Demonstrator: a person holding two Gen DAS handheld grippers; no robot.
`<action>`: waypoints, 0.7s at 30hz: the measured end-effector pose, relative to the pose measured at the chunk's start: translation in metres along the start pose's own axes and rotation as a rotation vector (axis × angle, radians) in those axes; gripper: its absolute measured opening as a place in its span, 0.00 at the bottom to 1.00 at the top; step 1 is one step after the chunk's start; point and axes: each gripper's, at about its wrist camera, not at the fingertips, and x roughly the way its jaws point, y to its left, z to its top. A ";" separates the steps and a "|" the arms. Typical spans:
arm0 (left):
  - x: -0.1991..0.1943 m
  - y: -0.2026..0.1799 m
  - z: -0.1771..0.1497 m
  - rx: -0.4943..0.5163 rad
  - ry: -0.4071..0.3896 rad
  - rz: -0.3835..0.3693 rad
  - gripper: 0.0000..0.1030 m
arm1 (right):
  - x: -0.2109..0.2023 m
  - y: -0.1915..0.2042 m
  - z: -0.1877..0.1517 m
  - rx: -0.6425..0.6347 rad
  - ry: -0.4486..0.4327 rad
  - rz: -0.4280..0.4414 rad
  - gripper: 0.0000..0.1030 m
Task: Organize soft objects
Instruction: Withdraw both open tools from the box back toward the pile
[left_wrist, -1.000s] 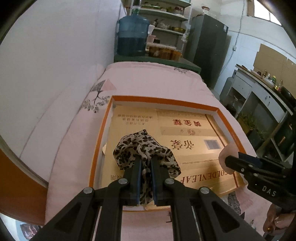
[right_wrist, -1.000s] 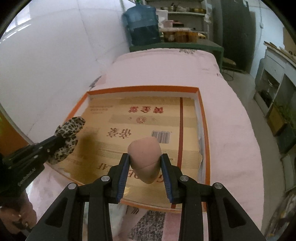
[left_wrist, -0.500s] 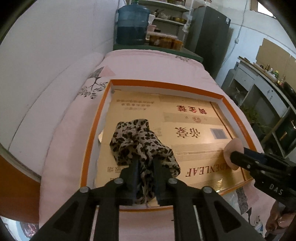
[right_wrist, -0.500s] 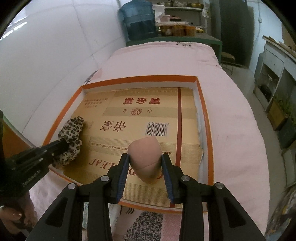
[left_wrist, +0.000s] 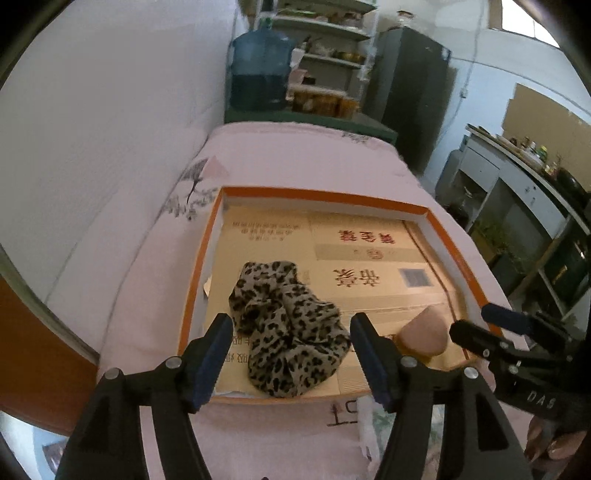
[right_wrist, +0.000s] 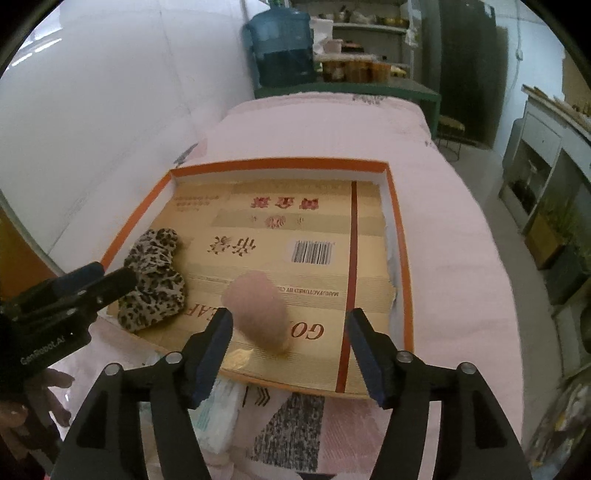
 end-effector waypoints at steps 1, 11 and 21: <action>-0.003 -0.002 0.000 0.010 -0.003 -0.004 0.64 | -0.006 0.000 0.000 0.000 -0.012 0.000 0.65; -0.050 -0.013 -0.012 0.033 -0.081 -0.007 0.64 | -0.049 0.004 -0.006 0.025 -0.094 -0.009 0.65; -0.104 -0.015 -0.032 0.005 -0.200 -0.018 0.64 | -0.113 0.030 -0.042 0.019 -0.208 0.007 0.65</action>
